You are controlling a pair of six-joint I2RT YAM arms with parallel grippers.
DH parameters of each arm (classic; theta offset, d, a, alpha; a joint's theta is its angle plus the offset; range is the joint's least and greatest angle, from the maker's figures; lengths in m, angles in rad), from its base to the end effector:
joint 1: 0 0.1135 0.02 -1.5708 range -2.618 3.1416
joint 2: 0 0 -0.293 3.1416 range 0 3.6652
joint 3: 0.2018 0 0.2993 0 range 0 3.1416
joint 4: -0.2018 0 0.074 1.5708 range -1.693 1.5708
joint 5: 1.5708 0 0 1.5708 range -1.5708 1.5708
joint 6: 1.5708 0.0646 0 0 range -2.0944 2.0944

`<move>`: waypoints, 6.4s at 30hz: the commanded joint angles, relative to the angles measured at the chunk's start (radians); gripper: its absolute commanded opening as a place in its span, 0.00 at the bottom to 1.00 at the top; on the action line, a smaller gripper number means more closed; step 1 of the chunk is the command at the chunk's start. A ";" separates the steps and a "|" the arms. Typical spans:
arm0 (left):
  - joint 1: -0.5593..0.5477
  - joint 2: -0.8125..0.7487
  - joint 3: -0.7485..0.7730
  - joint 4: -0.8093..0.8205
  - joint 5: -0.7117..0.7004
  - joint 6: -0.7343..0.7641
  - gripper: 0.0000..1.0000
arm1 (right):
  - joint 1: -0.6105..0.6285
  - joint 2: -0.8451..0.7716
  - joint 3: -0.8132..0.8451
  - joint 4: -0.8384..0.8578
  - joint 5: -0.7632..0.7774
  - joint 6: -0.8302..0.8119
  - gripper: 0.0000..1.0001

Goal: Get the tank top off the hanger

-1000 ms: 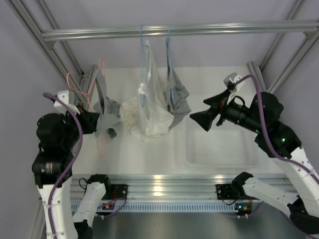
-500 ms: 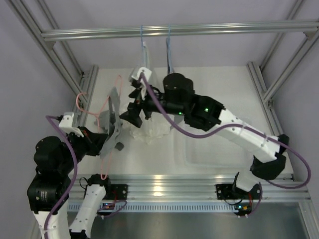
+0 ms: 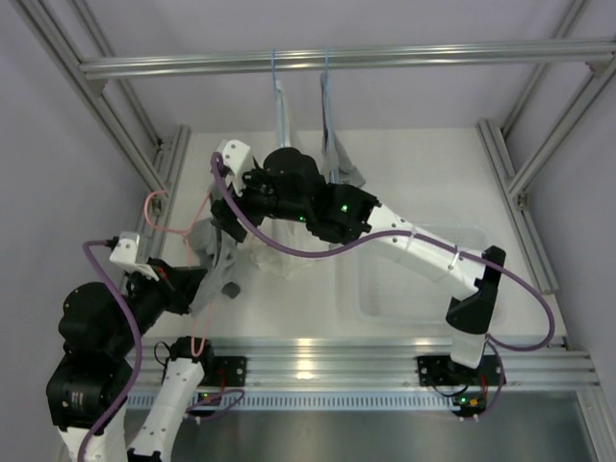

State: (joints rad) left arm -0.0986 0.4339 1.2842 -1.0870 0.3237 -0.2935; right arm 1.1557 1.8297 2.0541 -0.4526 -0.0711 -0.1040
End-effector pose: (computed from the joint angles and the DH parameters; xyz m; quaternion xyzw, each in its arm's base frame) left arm 0.0318 -0.0238 0.4649 0.0238 0.7814 -0.2431 0.5742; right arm 0.1984 0.4616 0.4892 -0.4788 0.6193 0.3361 0.5237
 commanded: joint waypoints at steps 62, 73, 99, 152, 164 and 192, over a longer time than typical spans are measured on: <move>-0.078 -0.185 -0.037 0.004 0.017 0.053 0.00 | -0.163 0.149 0.242 0.143 0.292 0.015 0.00; -0.085 -0.224 0.029 0.108 -0.276 -0.002 0.00 | -0.165 0.094 0.135 0.130 -0.025 0.088 0.00; -0.084 0.155 -0.087 0.909 -0.483 0.091 0.00 | 0.024 -0.046 -0.328 0.258 0.034 0.242 0.00; -0.015 0.905 0.741 0.044 -0.304 0.191 0.00 | 0.245 -0.645 -1.193 0.526 0.077 0.368 0.99; 0.342 1.045 0.767 0.122 0.089 0.169 0.00 | 0.277 -0.704 -1.204 0.473 0.094 0.337 0.99; 0.398 1.241 0.818 0.042 0.068 0.188 0.14 | 0.279 -0.500 -1.151 0.526 0.053 0.336 0.99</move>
State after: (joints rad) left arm 0.3050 1.7313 2.1639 -1.0534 0.4564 -0.1261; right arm 1.4166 1.3094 0.8474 0.0277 -0.0067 0.2371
